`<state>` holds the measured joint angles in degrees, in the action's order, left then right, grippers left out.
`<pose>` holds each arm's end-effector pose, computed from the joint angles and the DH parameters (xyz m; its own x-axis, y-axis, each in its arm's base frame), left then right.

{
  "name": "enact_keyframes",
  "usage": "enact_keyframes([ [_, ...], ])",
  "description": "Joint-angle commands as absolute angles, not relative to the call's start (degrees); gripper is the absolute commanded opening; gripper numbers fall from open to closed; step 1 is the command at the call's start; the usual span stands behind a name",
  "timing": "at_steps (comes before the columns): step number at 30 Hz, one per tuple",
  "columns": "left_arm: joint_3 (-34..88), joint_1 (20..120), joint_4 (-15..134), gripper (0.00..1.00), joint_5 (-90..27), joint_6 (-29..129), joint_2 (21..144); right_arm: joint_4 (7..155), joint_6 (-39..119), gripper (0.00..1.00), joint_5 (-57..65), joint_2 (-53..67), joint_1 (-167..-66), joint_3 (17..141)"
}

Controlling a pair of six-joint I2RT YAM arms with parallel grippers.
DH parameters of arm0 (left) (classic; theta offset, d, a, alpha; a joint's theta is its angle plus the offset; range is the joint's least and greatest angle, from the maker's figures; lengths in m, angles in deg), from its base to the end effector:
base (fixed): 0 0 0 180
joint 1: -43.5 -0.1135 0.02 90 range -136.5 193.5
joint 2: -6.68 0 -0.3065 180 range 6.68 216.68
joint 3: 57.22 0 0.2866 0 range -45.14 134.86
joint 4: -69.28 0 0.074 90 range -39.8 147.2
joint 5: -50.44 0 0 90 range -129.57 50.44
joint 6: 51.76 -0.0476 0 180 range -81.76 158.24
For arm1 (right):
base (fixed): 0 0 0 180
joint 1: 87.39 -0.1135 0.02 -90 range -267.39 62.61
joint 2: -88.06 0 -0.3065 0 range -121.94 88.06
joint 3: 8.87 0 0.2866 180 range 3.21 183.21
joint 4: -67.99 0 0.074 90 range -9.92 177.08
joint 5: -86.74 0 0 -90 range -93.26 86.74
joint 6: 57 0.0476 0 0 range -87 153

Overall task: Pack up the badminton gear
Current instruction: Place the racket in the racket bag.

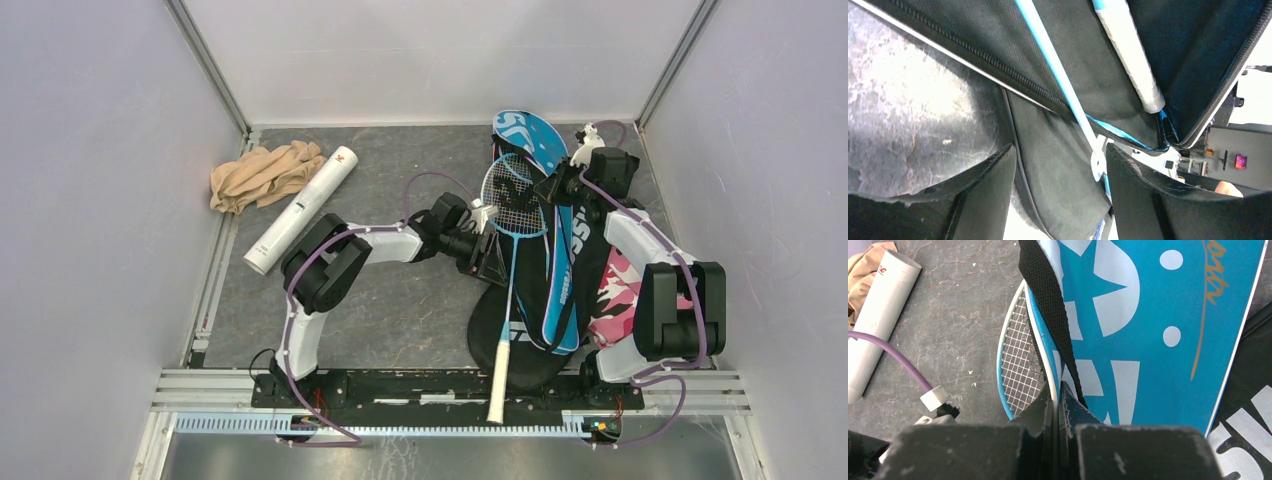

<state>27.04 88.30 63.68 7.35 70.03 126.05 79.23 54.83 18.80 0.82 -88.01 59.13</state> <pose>0.3200 -0.3668 0.1463 -0.8539 0.3408 -0.3934 0.4992 0.3226 -0.8042 0.3774 0.0220 0.2653 -0.5949 0.3382 -0.7292 -0.1211 0.8591 0.4973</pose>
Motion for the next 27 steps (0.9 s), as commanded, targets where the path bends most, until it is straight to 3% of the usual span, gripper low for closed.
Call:
enact_keyframes([
  [1, 23.77, 88.76, 66.43, 0.72, 5.09, 67.38, 118.42, 74.55, 55.69, 0.00, 20.12, 1.18, -87.75, 61.31],
  [8, 20.25, 91.01, 66.00, 0.74, 2.24, 62.78, 113.89, 74.30, 55.64, 0.00, 19.94, 1.38, -87.71, 60.89],
  [27, 19.66, 97.07, 71.45, 0.64, 3.41, 65.47, 122.14, 74.04, 55.21, 0.00, 19.50, 3.59, -87.74, 59.03],
])
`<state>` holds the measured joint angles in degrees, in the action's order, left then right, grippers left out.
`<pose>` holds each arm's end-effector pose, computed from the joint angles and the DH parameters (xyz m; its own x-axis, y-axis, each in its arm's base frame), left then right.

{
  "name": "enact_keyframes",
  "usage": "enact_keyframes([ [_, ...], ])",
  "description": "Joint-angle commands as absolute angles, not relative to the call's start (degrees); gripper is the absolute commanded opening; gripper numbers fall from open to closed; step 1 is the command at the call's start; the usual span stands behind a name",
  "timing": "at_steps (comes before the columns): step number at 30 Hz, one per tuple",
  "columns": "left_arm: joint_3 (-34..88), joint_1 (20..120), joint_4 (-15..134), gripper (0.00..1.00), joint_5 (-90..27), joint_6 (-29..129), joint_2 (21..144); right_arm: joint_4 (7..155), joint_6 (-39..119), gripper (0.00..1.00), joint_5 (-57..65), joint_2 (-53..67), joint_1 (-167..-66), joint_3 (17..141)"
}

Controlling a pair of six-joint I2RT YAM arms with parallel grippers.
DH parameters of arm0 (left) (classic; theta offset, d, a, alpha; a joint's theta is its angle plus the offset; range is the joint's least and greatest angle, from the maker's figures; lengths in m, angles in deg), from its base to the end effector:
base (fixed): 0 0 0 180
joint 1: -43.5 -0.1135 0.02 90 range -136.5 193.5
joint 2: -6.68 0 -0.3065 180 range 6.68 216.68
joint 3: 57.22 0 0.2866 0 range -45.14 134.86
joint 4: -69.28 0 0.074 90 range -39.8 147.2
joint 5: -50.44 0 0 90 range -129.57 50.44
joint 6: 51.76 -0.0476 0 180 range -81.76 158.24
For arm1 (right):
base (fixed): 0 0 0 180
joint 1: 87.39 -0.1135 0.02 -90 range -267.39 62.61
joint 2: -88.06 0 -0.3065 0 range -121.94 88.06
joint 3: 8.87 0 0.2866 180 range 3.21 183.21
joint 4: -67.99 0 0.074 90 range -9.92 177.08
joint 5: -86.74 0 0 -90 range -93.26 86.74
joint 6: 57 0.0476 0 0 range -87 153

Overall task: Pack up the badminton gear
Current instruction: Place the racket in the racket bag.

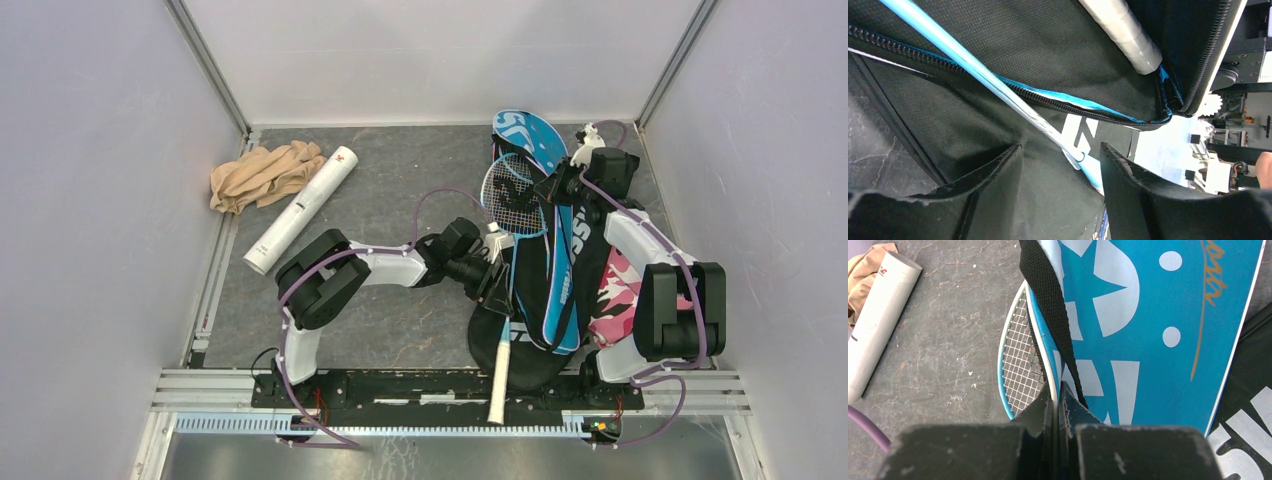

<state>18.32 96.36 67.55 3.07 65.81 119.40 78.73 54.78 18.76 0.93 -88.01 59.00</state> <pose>0.2469 -0.3794 0.1545 -0.7549 0.4327 -0.4929 0.6264 0.2531 -0.7372 0.3773 0.0219 0.2660 -0.5885 0.3376 -0.7346 -0.1253 0.8596 0.4954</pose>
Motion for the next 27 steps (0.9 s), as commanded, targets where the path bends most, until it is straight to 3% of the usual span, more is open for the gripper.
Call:
enact_keyframes([
  [1, 20.20, 97.03, 71.70, 0.62, 3.41, 66.04, 122.69, 74.01, 55.15, 0.00, 19.50, 3.64, -87.69, 59.02],
  [6, 20.93, 97.03, 74.64, 0.51, 4.03, 69.34, 124.11, 74.02, 55.28, 0.00, 19.66, 3.60, -87.74, 59.02],
  [21, 20.07, 97.03, 80.92, 0.38, 5.70, 76.29, 125.64, 73.93, 55.16, 0.00, 19.50, 3.71, -87.80, 58.93],
  [27, 18.87, 96.25, 82.68, 0.22, 7.30, 78.84, 124.67, 74.01, 55.19, 0.00, 19.57, 3.51, -87.73, 58.93],
])
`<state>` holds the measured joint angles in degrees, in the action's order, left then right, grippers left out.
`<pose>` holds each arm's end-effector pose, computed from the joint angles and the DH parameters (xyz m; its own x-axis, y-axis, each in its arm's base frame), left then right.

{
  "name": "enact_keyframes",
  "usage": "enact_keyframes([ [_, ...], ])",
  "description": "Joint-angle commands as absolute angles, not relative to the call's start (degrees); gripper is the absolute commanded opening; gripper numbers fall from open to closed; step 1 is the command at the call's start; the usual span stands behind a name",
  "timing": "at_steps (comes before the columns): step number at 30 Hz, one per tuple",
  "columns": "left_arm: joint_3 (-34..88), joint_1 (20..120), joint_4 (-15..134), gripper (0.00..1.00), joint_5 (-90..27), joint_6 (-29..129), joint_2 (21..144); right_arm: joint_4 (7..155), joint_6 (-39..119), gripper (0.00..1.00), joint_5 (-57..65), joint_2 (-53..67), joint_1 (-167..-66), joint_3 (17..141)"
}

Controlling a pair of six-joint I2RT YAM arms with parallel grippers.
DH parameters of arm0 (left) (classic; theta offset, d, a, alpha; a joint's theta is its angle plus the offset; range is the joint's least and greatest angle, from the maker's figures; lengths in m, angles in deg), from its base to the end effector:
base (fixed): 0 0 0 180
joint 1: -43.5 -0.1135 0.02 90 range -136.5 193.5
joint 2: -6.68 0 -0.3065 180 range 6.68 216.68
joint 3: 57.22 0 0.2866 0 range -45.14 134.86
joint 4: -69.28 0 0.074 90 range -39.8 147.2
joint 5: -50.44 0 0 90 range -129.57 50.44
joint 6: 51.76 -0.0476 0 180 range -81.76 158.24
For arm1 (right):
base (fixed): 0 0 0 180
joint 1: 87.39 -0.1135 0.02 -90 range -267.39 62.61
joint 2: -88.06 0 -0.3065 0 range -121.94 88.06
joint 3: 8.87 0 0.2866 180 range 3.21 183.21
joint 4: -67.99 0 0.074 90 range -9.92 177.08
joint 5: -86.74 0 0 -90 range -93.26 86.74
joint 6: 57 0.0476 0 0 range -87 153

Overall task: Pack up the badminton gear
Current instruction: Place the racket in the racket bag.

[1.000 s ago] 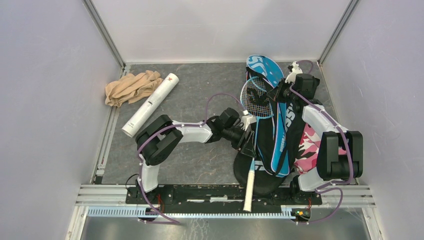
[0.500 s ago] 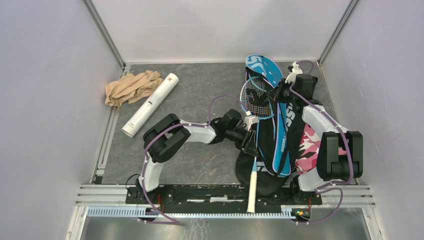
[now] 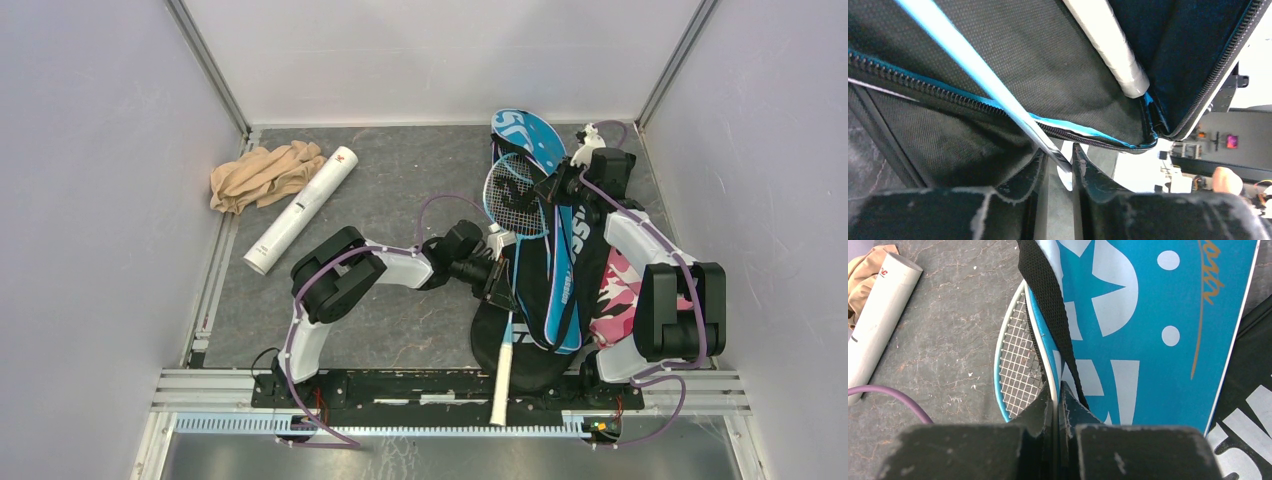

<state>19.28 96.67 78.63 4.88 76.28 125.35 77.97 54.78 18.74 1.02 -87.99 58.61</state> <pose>0.2552 -0.3963 0.1315 -0.8254 0.3682 -0.4280 0.5277 0.2335 -0.8167 0.3768 0.0218 0.2654 -0.5823 0.3379 -0.7394 -0.1287 0.8597 0.4943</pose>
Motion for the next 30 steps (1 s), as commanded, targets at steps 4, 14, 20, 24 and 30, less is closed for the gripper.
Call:
enact_keyframes([
  [4, 18.79, 95.27, 82.69, 0.11, 8.76, 80.36, 122.83, 74.28, 54.71, 0.00, 19.38, 3.51, -87.74, 59.19],
  [14, 21.98, 91.89, 84.36, 0.02, 12.99, 90.90, 121.35, 73.41, 54.62, 0.00, 19.15, 3.95, -87.78, 57.64],
  [20, 25.45, 91.14, 86.65, 0.02, 13.95, 96.15, 122.74, 73.14, 54.81, 0.00, 19.37, 3.93, -87.72, 57.26],
  [24, 29.08, 90.85, 86.71, 0.02, 13.67, 97.55, 124.61, 72.79, 55.12, 0.00, 19.75, 4.21, -87.75, 56.80],
  [30, 37.95, 88.88, 84.06, 0.02, 11.23, 99.68, 131.00, 71.83, 55.98, 0.00, 20.61, 4.69, -88.20, 55.38],
])
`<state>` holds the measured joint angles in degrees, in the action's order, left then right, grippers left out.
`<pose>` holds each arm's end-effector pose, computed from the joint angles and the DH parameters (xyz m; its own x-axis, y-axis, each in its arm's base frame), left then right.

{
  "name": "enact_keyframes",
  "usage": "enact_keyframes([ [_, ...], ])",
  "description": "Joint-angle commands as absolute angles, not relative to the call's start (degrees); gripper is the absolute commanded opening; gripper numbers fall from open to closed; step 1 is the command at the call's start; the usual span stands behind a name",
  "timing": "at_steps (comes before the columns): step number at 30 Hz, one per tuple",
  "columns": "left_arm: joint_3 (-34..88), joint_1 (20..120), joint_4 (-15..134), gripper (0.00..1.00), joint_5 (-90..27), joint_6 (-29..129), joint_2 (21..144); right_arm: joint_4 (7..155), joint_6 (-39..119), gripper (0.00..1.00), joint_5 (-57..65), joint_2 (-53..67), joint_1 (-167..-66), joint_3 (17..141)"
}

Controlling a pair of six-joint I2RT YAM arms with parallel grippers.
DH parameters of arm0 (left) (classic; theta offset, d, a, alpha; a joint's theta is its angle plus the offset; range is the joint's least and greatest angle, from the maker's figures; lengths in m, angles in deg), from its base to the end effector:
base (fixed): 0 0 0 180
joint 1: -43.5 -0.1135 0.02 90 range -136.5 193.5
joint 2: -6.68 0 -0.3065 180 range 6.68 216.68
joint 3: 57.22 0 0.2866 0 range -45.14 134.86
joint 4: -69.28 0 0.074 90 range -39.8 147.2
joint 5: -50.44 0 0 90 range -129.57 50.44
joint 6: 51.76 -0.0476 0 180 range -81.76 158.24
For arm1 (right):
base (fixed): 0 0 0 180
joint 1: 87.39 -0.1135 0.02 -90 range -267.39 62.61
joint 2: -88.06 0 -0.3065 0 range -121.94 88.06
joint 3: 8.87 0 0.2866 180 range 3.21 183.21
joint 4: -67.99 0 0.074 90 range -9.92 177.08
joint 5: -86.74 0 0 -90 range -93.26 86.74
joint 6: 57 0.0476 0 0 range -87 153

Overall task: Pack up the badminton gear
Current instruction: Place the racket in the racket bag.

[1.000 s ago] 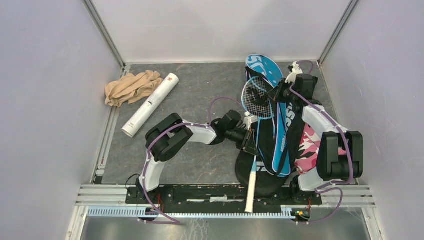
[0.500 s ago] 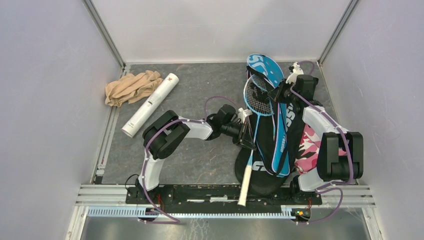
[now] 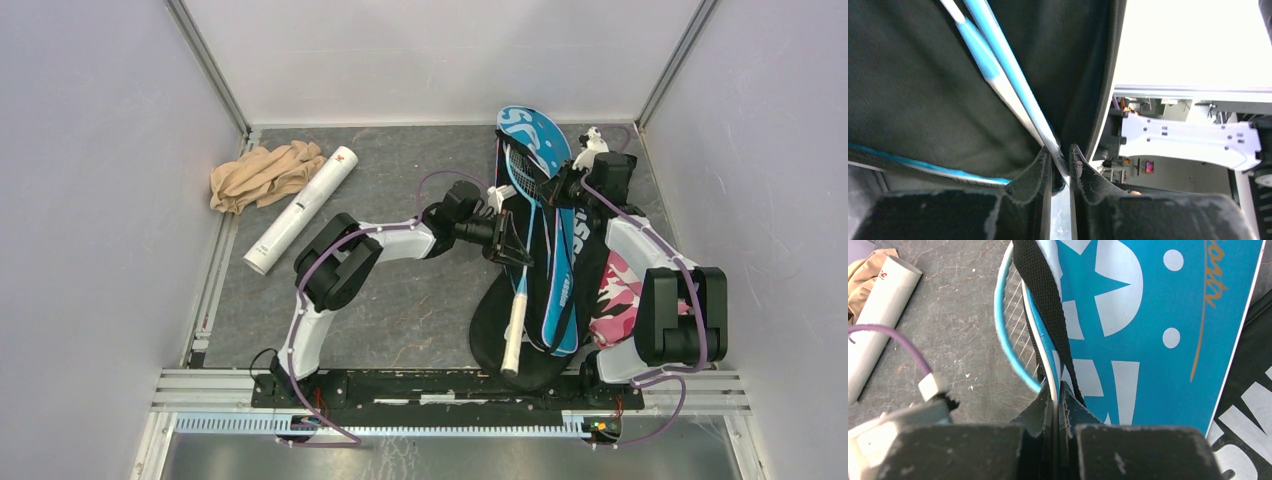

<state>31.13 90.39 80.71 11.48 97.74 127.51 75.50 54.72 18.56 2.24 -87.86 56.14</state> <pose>0.3255 -0.4019 0.1855 -0.9474 0.2193 -0.2330 0.2732 0.1751 -0.9459 0.3694 0.0207 0.2613 -0.5646 0.3389 -0.7526 -0.1355 0.8614 0.4896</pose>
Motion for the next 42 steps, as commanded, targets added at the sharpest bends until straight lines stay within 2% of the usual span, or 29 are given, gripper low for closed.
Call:
enact_keyframes([
  [1, 39.70, 88.66, 83.40, 0.02, 10.59, 99.64, 132.01, 71.82, 56.05, 0.00, 20.71, 4.67, -88.25, 55.26],
  [11, 59.45, 87.90, 70.15, 0.02, 4.55, 90.06, 142.90, 70.94, 56.92, 0.00, 21.43, 5.00, -88.62, 54.23],
  [15, 63.68, 87.89, 69.00, 0.04, 2.73, 88.88, 145.80, 70.76, 57.23, 0.00, 21.59, 4.96, -88.62, 54.27],
  [20, 66.40, 87.78, 69.41, 0.11, 0.97, 88.20, 147.68, 70.67, 57.16, 0.00, 21.61, 4.92, -88.56, 54.23],
  [30, 69.24, 87.38, 67.69, 0.10, -1.03, 88.64, 148.95, 70.39, 57.41, 0.00, 21.48, 4.67, -88.58, 54.26],
  [42, 70.46, 88.46, 74.75, 0.08, -0.39, 96.34, 151.96, 69.30, 59.13, 0.00, 21.96, 5.01, -88.96, 53.66],
])
